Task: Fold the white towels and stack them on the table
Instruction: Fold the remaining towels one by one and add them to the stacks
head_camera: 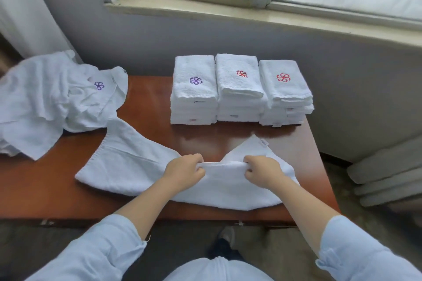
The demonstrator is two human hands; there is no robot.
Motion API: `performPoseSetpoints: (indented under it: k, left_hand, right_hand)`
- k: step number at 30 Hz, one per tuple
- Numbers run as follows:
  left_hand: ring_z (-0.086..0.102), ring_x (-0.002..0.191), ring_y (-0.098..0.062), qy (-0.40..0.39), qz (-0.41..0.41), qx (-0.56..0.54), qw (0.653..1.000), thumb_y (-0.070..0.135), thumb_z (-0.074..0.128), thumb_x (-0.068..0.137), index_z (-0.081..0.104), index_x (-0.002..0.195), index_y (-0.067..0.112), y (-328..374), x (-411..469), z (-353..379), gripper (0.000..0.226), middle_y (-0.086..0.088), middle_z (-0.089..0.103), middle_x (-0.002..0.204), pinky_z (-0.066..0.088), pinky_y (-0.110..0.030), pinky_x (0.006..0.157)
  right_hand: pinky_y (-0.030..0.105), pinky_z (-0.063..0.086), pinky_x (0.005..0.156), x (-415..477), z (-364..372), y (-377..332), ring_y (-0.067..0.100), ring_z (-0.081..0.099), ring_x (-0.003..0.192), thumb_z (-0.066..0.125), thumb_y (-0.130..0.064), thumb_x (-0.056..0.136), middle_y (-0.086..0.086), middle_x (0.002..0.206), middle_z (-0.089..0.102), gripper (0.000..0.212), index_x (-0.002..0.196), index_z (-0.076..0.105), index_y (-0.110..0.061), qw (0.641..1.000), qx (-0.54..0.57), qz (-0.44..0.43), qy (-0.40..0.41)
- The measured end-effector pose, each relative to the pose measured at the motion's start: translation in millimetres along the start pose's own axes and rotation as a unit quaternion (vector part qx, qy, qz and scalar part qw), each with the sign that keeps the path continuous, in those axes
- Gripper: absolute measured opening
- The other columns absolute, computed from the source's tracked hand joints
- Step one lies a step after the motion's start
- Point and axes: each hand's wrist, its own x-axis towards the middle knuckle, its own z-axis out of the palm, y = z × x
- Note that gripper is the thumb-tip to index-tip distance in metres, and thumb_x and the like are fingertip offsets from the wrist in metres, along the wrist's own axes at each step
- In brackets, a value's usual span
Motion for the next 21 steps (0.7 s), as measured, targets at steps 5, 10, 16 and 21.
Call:
performPoseSetpoints:
  k: [5,10,16,21]
  left_hand:
    - [0.054,0.075,-0.012,-0.073,0.023,0.033,0.997,0.034,0.047,0.09,0.05,0.087,0.031,0.9,-49.0,24.0,0.005,0.011,0.06,0.084,0.035,-0.025,0.058]
    - [0.055,0.085,-0.01,-0.151,0.015,0.042,0.988,0.036,0.05,0.091,0.057,0.099,0.029,0.1,-86.2,52.2,0.013,0.008,0.064,0.104,0.038,-0.022,0.065]
    - [0.054,0.12,-0.016,-0.13,0.026,0.032,0.991,0.038,0.053,0.091,0.052,0.136,0.029,12.9,-96.4,57.5,0.046,0.007,0.053,0.137,0.046,-0.034,0.096]
    - [0.049,0.127,-0.016,-0.101,0.029,0.024,0.994,0.032,0.05,0.094,0.047,0.14,0.03,29.5,-74.6,52.5,0.047,0.009,0.044,0.147,0.047,-0.036,0.095]
  right_hand:
    - [0.028,0.032,0.056,-62.4,21.1,-12.6,0.021,0.052,0.079,0.049,-0.023,0.089,-0.004,0.079,0.056,0.016,0.074,0.042,-0.025,0.998,-0.027,0.011,-0.05]
    - [0.028,0.037,0.07,-115.0,62.5,-14.9,0.021,0.058,0.097,0.048,-0.029,0.092,-0.002,0.108,0.067,0.019,0.104,0.062,-0.023,0.996,-0.021,0.034,-0.079]
    - [0.033,0.046,0.097,-140.3,77.8,-6.2,0.017,0.052,0.124,0.055,-0.037,0.088,-0.008,0.138,0.055,0.043,0.13,0.059,-0.03,0.993,0.063,0.071,-0.07]
    - [0.033,0.042,0.1,-123.9,60.5,3.4,0.017,0.044,0.132,0.053,-0.028,0.092,-0.005,0.146,0.047,0.045,0.137,0.053,-0.028,0.992,0.089,0.069,-0.056]
